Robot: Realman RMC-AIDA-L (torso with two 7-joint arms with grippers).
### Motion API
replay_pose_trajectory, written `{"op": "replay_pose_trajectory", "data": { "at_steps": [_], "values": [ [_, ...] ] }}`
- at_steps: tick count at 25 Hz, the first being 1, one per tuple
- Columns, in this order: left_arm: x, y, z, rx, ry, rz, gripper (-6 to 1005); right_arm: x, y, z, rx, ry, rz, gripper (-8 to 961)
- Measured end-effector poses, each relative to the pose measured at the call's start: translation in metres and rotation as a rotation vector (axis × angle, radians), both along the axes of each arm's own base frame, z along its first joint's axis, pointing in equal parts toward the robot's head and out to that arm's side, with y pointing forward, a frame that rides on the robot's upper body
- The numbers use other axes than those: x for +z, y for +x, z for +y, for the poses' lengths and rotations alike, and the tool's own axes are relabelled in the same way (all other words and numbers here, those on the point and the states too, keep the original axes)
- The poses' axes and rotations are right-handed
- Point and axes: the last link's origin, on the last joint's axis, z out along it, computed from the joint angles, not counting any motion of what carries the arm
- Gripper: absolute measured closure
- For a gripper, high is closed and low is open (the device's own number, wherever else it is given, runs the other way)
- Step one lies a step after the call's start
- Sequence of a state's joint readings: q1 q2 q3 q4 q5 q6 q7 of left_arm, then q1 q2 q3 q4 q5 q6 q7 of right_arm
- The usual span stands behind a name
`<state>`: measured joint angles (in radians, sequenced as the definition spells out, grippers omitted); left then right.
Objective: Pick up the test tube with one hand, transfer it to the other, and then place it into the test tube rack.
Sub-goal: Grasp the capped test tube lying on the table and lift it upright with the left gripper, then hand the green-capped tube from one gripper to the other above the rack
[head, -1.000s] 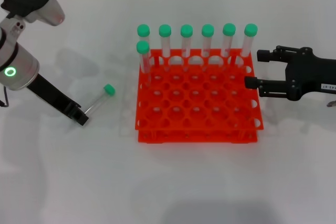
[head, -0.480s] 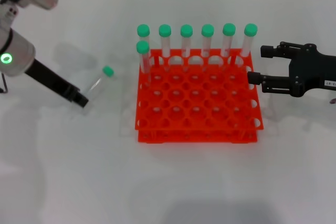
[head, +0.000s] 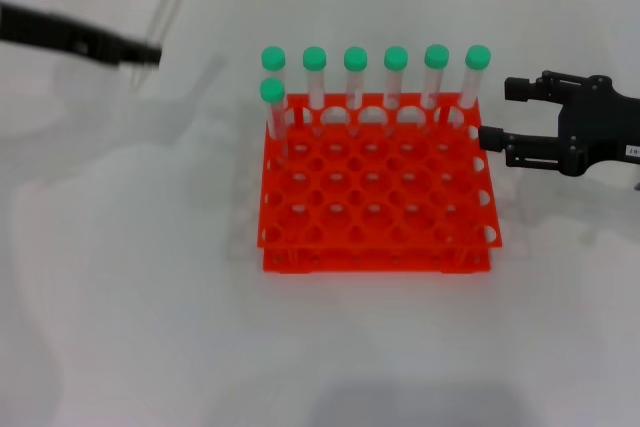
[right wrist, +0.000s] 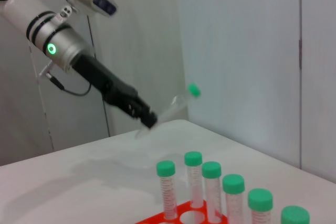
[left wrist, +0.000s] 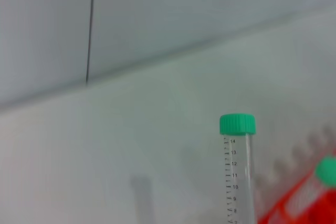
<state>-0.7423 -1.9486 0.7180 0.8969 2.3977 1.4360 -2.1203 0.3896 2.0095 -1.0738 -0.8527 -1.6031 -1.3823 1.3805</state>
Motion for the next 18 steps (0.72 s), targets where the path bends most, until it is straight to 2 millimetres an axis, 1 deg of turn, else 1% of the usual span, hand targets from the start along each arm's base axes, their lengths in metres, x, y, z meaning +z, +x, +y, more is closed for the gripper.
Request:
{"op": "replay_pose_trajectory", "data": {
  "at_steps": [3, 6, 11, 15, 18],
  "values": [
    [0.008, 0.009, 0.002, -0.078, 0.057, -0.086, 798, 0.000, 0.000, 0.002, -0.002, 0.007, -0.001, 195],
    [0.008, 0.019, 0.005, -0.162, 0.098, -0.155, 797, 0.001, -0.002, 0.003, 0.008, 0.015, 0.000, 195],
    [-0.008, 0.041, 0.007, -0.302, 0.121, -0.274, 796, 0.002, -0.005, 0.004, 0.037, 0.038, 0.009, 195],
    [-0.031, 0.052, 0.009, -0.362, 0.117, -0.341, 794, 0.003, -0.005, 0.004, 0.050, 0.061, 0.028, 196],
    [-0.049, 0.057, 0.005, -0.412, 0.103, -0.374, 793, 0.003, -0.003, 0.003, 0.054, 0.072, 0.032, 196]
  ]
}}
